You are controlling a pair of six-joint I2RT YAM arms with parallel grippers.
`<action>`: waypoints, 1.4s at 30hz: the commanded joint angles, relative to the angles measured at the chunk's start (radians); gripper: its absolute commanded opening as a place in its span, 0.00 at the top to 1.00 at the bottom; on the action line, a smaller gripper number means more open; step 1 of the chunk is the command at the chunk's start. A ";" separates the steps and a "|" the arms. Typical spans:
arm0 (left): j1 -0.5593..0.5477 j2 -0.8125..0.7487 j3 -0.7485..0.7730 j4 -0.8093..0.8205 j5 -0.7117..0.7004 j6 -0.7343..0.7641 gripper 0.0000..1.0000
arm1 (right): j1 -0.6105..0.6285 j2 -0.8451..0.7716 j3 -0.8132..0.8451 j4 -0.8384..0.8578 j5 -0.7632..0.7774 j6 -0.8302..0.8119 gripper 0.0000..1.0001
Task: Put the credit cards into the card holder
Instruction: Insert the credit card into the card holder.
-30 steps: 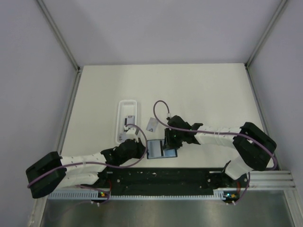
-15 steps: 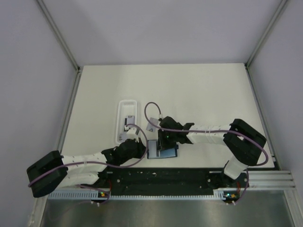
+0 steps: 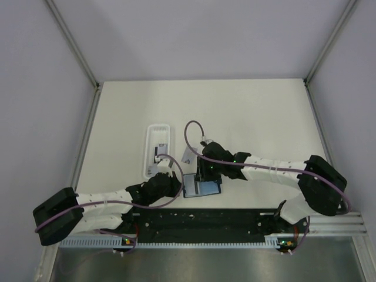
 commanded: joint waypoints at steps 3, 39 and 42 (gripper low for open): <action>0.002 0.012 0.040 -0.025 0.014 0.040 0.92 | 0.013 -0.143 -0.002 -0.071 0.154 -0.033 0.62; -0.007 -0.092 0.262 -0.208 -0.014 0.081 0.59 | -0.206 -0.275 -0.062 -0.027 0.016 -0.128 0.56; 0.003 -0.222 0.242 -0.322 -0.084 0.091 0.55 | -0.212 -0.157 0.030 0.013 -0.018 -0.154 0.56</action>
